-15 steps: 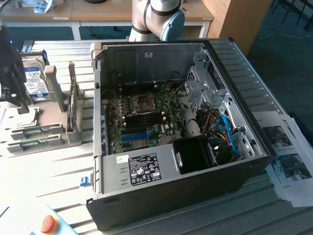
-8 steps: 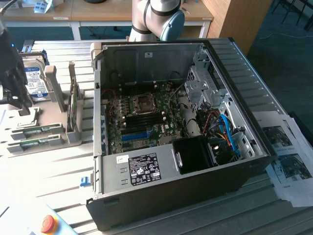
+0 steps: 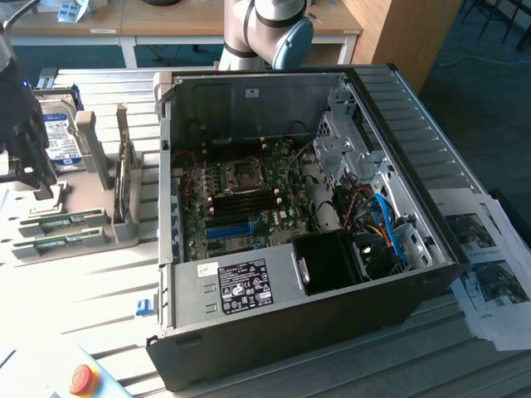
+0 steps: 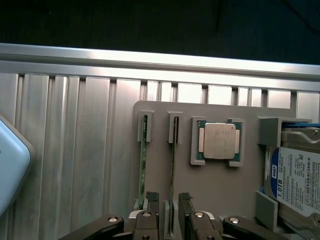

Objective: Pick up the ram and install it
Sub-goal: 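Pick up the ram and move it above insertion slot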

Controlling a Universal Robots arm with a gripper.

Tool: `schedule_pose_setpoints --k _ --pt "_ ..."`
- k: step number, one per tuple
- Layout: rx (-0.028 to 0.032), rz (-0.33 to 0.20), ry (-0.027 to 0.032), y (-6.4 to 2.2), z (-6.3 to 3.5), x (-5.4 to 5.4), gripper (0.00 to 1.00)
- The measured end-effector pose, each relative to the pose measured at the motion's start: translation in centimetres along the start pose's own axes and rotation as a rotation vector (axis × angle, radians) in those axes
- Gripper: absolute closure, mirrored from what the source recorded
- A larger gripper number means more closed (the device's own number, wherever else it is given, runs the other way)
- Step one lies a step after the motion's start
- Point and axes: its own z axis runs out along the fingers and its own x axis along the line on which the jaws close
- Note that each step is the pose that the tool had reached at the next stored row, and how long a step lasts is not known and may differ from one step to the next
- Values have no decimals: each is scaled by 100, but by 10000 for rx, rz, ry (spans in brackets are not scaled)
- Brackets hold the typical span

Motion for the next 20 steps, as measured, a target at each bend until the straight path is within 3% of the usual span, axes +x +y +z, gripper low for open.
schedule_pose_setpoints --k 20 --pt "-3 0 1 -1 139 2 71"
